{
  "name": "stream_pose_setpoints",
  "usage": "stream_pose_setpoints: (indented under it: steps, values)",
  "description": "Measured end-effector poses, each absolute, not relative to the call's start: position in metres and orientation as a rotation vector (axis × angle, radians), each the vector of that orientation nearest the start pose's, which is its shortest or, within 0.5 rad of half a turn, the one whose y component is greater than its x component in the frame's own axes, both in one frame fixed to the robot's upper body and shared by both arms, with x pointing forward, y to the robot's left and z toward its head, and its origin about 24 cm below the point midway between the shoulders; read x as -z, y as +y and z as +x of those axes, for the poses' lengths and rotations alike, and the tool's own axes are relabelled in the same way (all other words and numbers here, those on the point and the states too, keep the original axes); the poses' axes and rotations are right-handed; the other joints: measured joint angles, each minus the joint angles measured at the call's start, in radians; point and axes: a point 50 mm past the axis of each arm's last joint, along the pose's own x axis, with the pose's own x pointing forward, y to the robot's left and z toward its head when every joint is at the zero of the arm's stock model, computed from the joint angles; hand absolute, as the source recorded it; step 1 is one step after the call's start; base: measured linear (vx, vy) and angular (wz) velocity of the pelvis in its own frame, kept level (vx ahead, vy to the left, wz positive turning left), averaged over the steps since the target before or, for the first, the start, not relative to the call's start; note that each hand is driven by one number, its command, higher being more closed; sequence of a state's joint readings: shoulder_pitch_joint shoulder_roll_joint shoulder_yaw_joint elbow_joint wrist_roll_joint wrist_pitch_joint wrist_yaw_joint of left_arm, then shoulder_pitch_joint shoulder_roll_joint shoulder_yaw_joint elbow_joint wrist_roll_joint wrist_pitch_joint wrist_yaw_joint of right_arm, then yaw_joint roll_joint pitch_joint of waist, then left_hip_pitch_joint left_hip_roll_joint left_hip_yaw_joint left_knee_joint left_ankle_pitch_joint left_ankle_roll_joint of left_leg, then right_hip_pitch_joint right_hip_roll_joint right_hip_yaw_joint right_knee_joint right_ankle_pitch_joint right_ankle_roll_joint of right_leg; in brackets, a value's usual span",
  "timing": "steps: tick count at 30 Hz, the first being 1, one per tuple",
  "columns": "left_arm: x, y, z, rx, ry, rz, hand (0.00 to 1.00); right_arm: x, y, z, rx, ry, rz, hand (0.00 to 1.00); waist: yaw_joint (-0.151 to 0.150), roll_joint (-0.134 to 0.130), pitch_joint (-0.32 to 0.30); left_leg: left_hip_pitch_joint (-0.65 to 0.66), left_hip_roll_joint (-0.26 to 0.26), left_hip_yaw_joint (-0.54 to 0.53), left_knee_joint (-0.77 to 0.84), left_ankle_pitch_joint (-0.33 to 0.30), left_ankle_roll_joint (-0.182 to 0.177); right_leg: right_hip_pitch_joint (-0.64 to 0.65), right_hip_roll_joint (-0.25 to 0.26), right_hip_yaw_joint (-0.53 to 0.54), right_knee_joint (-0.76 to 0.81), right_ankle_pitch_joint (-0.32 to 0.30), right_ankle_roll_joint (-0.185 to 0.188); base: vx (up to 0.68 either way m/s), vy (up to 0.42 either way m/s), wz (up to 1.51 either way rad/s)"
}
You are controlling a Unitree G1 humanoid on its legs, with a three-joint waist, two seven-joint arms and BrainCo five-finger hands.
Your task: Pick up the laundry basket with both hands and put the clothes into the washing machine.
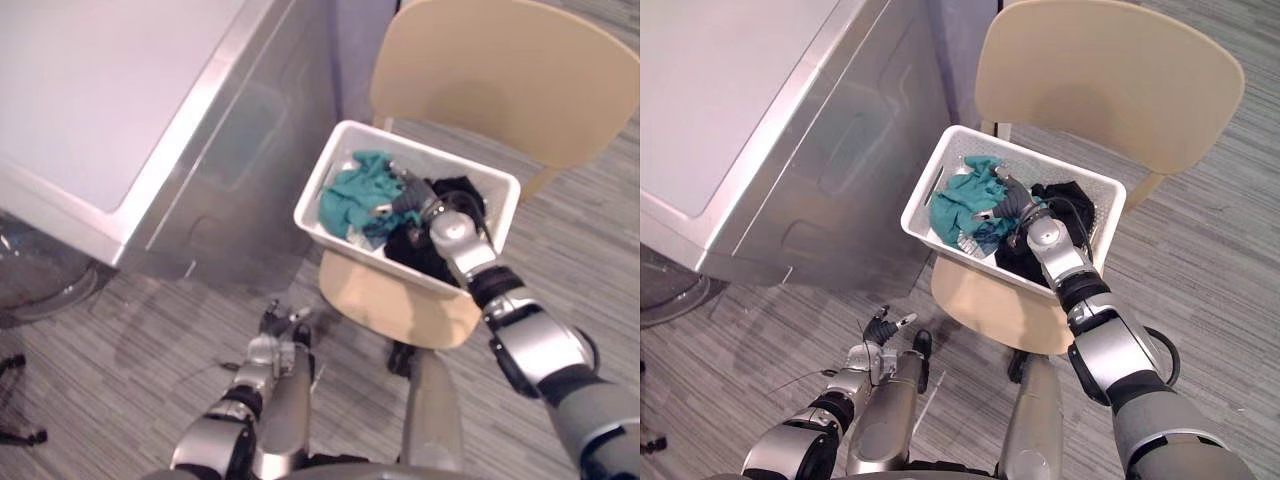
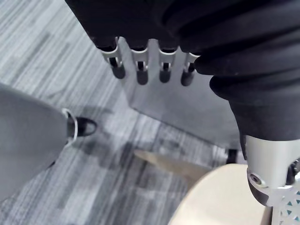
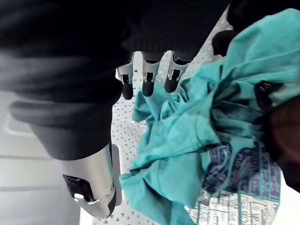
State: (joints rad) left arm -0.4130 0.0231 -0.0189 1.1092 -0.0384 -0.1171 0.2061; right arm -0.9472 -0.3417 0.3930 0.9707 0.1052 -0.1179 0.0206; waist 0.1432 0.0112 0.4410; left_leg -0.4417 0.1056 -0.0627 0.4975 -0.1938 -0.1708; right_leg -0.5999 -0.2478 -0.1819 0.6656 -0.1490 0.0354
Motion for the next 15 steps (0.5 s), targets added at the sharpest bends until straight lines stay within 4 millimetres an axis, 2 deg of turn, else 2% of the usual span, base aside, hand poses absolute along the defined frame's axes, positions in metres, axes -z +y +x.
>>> stream_pose_setpoints:
  steps: [2, 6, 8, 13, 15]
  values:
    - [0.073, 0.142, 0.279, -0.142, 0.571, 0.082, 0.00, -0.130, -0.143, 0.403, -0.204, -0.038, -0.482, 0.00, 0.010, -0.012, 0.007, -0.059, 0.018, 0.005, 0.027, 0.007, -0.011, -0.040, -0.002, -0.021, 0.027, -0.006, -0.006, -0.08, -0.062, 0.26]
    - [0.070, 0.135, 0.282, -0.169, 0.570, 0.003, 0.00, -0.135, -0.142, 0.405, -0.154, -0.055, -0.391, 0.00, 0.034, -0.016, 0.011, -0.131, 0.035, 0.004, 0.082, 0.008, -0.012, -0.087, -0.004, -0.037, 0.062, -0.010, -0.013, -0.03, -0.024, 0.13]
    - [0.066, 0.131, 0.286, -0.188, 0.562, -0.058, 0.00, -0.141, -0.145, 0.408, -0.113, -0.066, -0.359, 0.00, 0.036, -0.016, 0.012, -0.174, 0.044, -0.003, 0.111, 0.008, -0.013, -0.108, -0.008, -0.049, 0.072, -0.011, -0.014, -0.04, 0.006, 0.16]
    - [0.047, 0.124, 0.304, -0.210, 0.486, -0.117, 0.00, -0.166, -0.161, 0.414, 0.018, -0.114, -0.228, 0.00, 0.042, -0.017, 0.012, -0.305, 0.081, -0.005, 0.183, 0.009, -0.013, -0.174, -0.019, -0.100, 0.106, -0.023, -0.021, -0.05, 0.000, 0.25]
    - [0.041, 0.119, 0.309, -0.203, 0.469, -0.129, 0.00, -0.180, -0.168, 0.417, 0.078, -0.141, -0.150, 0.00, 0.065, -0.022, 0.016, -0.359, 0.090, -0.004, 0.213, 0.018, -0.013, -0.221, -0.023, -0.108, 0.132, -0.023, -0.025, -0.01, -0.011, 0.08]
